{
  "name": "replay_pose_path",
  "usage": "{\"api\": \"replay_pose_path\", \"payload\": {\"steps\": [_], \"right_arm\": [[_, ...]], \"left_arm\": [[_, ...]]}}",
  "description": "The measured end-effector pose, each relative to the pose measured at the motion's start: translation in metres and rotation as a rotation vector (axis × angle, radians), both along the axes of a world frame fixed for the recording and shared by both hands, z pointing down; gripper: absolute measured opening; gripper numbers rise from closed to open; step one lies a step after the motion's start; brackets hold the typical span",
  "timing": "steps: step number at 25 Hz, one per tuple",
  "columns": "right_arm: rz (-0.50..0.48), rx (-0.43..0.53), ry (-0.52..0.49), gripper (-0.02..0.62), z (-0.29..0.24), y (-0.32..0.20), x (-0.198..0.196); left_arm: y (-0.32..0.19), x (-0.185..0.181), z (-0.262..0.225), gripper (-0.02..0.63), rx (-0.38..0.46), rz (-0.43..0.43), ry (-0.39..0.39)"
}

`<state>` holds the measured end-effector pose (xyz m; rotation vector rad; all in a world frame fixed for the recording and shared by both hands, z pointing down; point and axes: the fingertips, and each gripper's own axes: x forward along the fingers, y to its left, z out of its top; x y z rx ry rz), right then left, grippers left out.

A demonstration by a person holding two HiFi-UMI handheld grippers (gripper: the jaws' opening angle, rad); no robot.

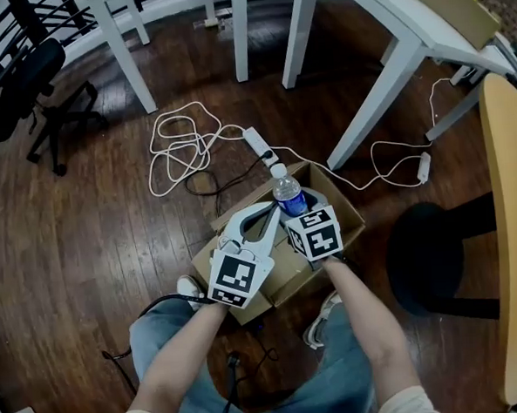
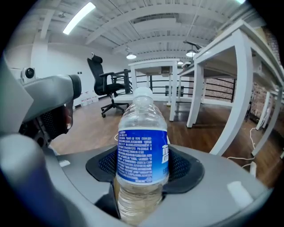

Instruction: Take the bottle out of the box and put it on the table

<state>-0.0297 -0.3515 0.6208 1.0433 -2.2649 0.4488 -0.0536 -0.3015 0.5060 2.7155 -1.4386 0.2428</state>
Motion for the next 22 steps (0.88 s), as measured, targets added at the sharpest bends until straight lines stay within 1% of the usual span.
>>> {"api": "replay_pose_path", "payload": {"steps": [6,11,13,18,22], "right_arm": [[0.004,0.118,-0.054,0.290,-0.098,0.015,-0.004],[-0.004,0.214,-0.072,0.291,-0.167,0.031,-0.005],[0.001,0.243,-0.087,0.291,-0.189,0.040,-0.003],[0.021,0.324,-0.124,0.293,-0.241,0.061,0.003],[0.055,0.387,-0.176,0.295,-0.285,0.074,0.016]], "left_arm": [[0.020,-0.006,-0.075,0.000,0.101,-0.011,0.032],[0.040,-0.003,-0.127,0.000,0.177,-0.008,0.047],[0.050,-0.003,-0.141,0.000,0.191,-0.012,0.051],[0.075,0.001,-0.179,0.000,0.233,-0.011,0.092],[0.090,0.007,-0.206,0.000,0.254,-0.010,0.142]]}}
